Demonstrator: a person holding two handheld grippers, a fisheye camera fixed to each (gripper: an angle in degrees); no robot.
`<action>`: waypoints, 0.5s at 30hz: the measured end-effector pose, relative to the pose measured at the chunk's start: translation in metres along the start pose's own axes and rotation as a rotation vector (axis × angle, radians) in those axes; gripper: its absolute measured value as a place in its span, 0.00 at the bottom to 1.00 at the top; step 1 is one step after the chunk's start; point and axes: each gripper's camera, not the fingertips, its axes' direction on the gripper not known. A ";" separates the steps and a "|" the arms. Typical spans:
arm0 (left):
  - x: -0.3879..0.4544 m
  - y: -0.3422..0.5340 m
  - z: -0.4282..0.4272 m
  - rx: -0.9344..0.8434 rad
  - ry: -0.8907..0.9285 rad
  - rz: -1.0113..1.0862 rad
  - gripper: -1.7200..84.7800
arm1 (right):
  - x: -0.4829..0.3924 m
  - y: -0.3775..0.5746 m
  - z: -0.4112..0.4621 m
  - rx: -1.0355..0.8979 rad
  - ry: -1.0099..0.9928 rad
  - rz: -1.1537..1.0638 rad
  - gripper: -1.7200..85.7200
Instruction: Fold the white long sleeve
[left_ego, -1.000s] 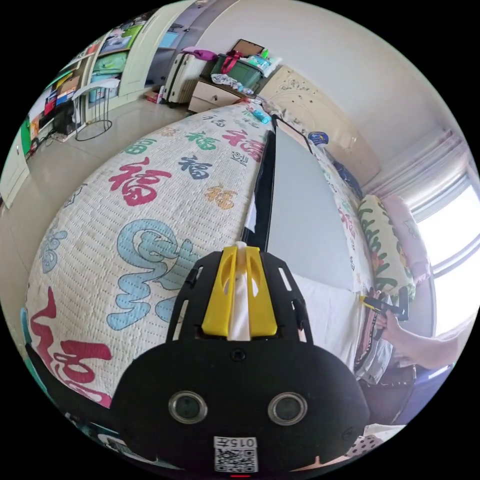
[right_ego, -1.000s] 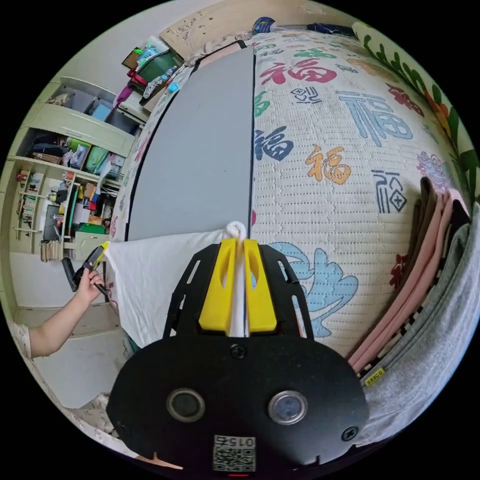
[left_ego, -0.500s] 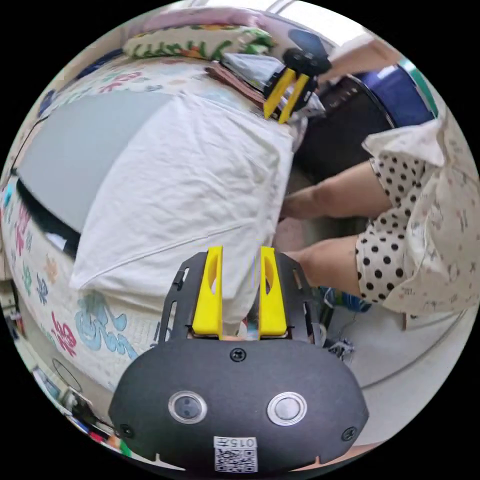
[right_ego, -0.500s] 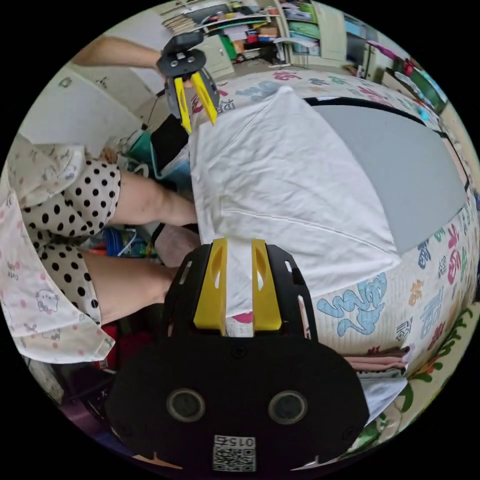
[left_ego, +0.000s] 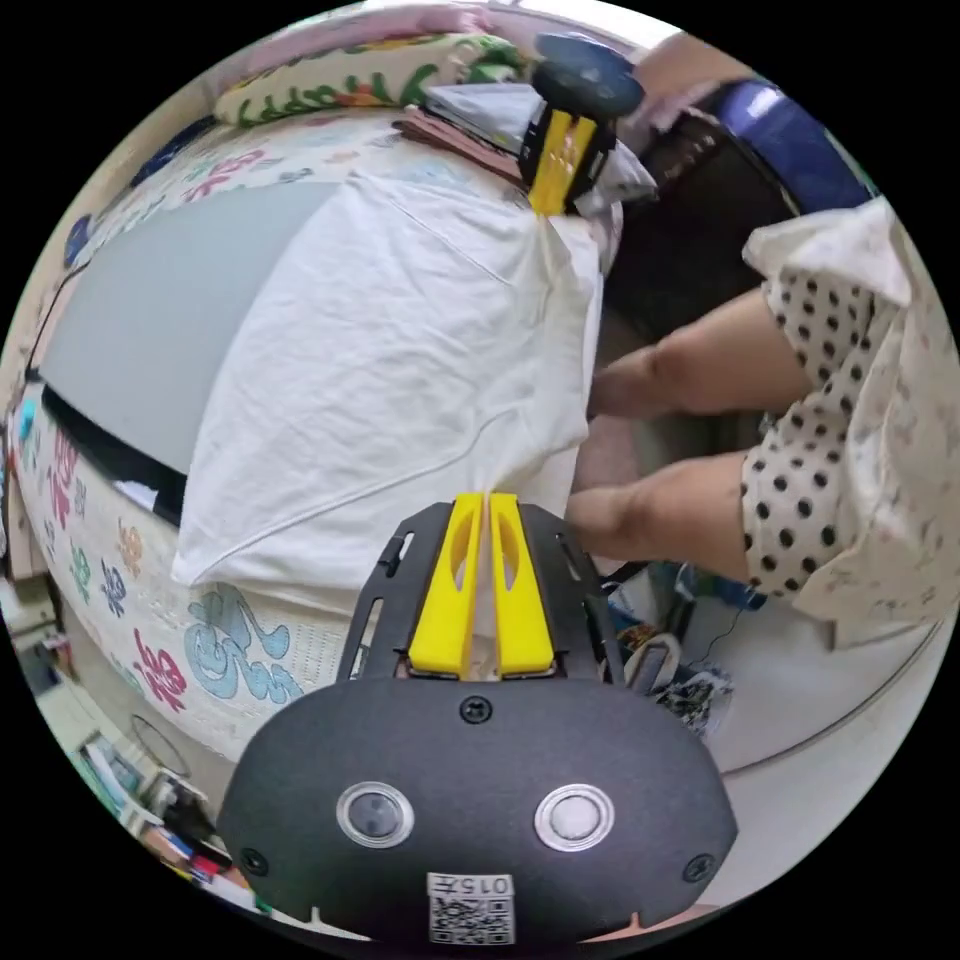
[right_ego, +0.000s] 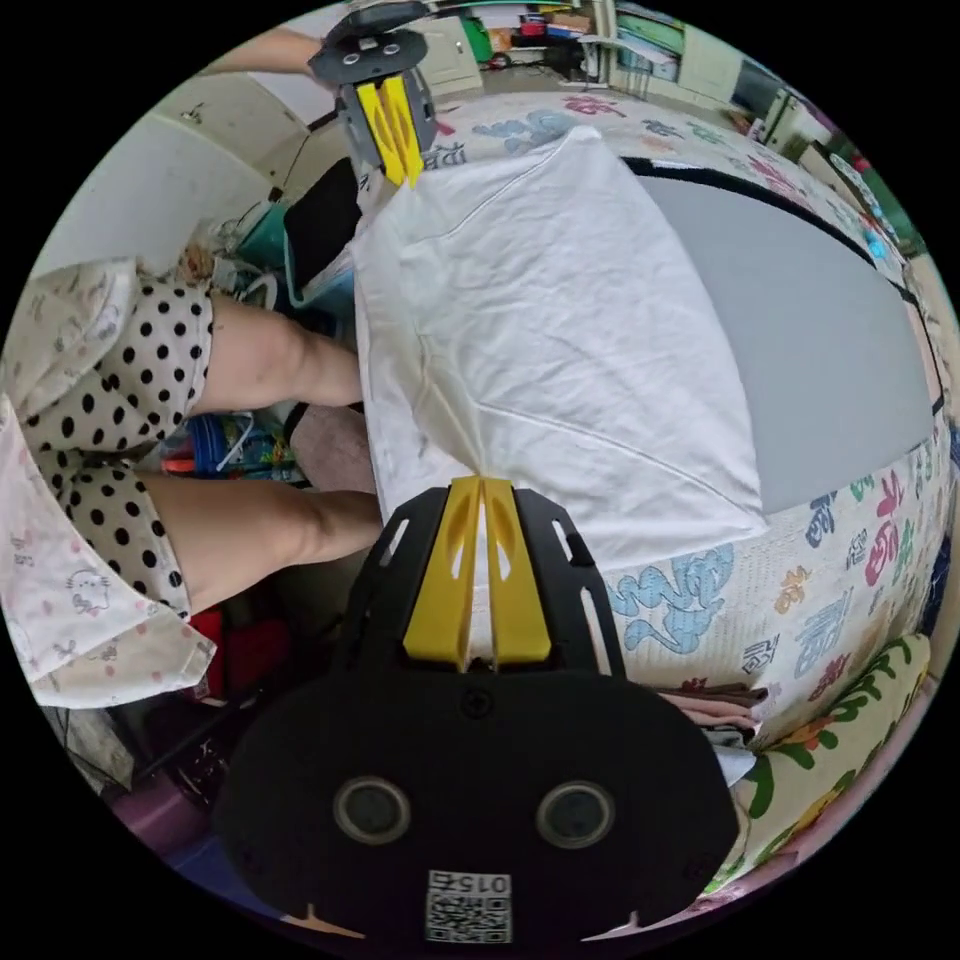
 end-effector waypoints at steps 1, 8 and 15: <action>-0.016 -0.002 -0.017 0.055 0.036 -0.052 0.03 | 0.018 -0.001 -0.012 0.026 0.011 0.032 0.02; -0.177 -0.031 -0.194 0.767 -0.354 -0.612 0.10 | 0.231 -0.028 -0.140 0.499 0.350 0.725 0.06; -0.097 -0.036 -0.114 0.679 -0.342 -0.496 0.12 | 0.226 0.035 -0.008 0.328 -0.019 0.790 0.12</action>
